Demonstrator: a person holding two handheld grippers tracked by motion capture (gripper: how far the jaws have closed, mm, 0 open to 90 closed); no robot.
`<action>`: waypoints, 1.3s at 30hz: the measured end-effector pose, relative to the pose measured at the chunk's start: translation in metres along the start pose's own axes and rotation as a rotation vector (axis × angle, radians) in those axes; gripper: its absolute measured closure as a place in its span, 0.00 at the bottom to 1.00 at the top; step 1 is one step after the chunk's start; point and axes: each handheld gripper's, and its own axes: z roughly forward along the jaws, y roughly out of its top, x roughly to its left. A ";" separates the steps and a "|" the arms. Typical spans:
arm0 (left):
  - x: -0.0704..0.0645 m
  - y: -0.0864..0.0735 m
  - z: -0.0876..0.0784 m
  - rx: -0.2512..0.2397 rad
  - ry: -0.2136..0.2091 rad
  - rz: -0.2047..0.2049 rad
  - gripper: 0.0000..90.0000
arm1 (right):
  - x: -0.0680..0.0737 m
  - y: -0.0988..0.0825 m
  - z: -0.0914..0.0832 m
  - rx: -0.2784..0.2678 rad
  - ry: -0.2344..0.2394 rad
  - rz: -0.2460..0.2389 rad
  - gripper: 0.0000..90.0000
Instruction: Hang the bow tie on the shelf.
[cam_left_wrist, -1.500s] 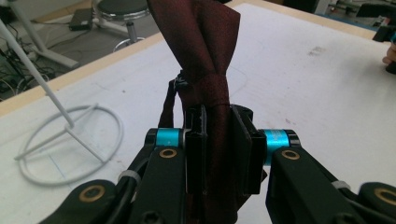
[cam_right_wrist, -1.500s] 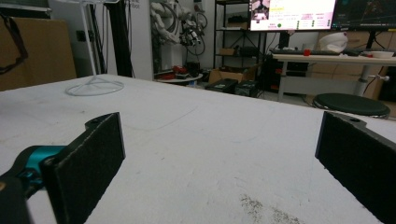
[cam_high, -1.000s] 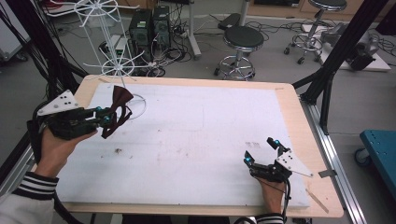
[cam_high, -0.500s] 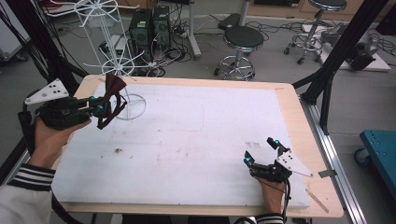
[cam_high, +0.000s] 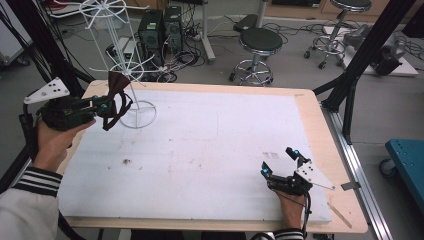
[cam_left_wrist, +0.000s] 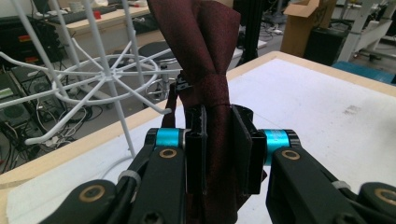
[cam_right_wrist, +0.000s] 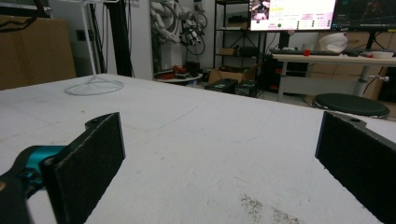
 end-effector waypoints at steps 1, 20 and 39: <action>0.001 0.000 0.001 0.001 0.000 0.000 0.85 | 0.000 0.000 0.000 0.000 0.001 0.001 0.01; -0.001 -0.002 -0.005 -0.012 0.000 0.000 0.85 | 0.000 0.000 0.000 0.003 0.002 0.003 0.01; 0.000 -0.002 -0.051 -0.043 0.043 -0.008 0.85 | 0.000 0.000 0.000 0.002 0.001 0.004 0.01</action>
